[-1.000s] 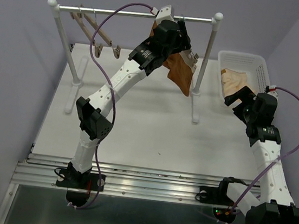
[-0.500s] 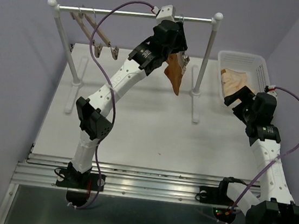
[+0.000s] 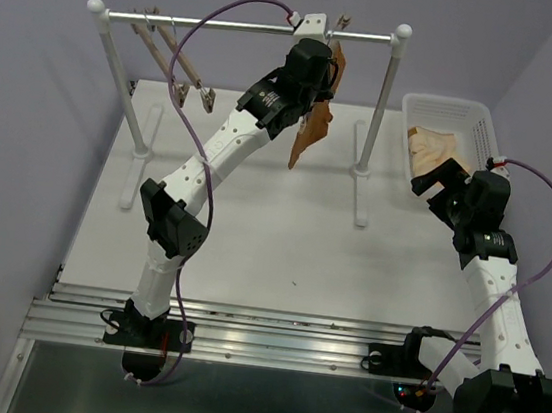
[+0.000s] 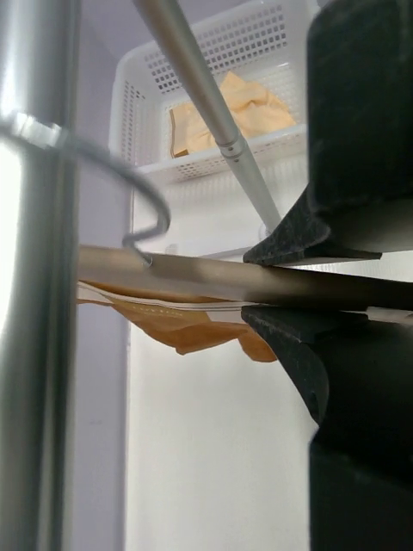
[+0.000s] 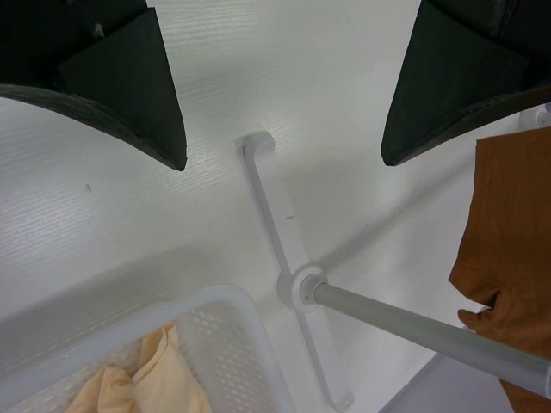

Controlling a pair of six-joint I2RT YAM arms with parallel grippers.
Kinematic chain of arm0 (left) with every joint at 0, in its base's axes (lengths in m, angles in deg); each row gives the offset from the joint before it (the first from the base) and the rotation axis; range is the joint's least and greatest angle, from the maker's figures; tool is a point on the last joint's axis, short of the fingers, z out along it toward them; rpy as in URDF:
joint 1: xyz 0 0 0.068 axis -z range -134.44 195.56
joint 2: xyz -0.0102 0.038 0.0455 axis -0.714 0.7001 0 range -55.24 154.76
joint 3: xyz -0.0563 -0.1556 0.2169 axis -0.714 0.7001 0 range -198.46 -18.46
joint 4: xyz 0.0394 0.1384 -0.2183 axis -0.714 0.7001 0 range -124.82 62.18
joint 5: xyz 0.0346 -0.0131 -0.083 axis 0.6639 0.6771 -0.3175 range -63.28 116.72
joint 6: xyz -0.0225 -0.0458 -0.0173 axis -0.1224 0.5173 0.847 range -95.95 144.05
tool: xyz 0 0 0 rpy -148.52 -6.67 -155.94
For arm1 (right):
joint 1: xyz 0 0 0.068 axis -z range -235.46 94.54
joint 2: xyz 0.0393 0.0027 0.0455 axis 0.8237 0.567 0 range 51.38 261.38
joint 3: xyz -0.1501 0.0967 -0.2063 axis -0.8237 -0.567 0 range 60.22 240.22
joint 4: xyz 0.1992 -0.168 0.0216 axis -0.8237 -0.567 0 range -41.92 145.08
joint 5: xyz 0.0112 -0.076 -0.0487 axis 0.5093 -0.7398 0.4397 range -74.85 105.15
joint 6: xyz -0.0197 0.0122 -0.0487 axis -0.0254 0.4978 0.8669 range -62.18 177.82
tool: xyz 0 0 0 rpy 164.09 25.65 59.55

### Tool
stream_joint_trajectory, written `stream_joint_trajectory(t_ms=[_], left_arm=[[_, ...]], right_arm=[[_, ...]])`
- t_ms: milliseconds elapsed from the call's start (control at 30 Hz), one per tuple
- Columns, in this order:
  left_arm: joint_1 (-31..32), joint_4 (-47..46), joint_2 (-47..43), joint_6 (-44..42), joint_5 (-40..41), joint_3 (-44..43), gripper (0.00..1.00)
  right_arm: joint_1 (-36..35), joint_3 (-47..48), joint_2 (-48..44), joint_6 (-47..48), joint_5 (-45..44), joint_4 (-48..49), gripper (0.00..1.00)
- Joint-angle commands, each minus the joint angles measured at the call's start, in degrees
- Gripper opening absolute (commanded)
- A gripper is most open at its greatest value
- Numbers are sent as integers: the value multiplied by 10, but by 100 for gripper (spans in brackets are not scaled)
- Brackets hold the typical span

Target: Remove the underwear clipped to the hanger

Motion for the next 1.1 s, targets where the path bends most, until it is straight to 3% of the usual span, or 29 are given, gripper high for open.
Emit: stream_joint_trajectory(t_ms=[0, 67, 200, 333, 667, 1067], left_arm=[[3, -19, -14, -31, 16, -27, 29], [4, -29, -19, -44, 14, -24, 20], [10, -51, -31, -67, 17, -12, 15], [22, -80, -47, -105, 46, 10, 0], [42, -142, -79, -181, 109, 53, 0], [58, -169, -113, -203, 133, 96, 0]], right_arm=[[2, 2, -2, 9, 8, 34, 100], [2, 2, -3, 10, 8, 35, 100], [2, 1, -5, 12, 12, 36, 100], [2, 2, -5, 15, 15, 37, 100], [2, 0, -9, 22, 16, 39, 100], [2, 2, -5, 25, 23, 39, 100]])
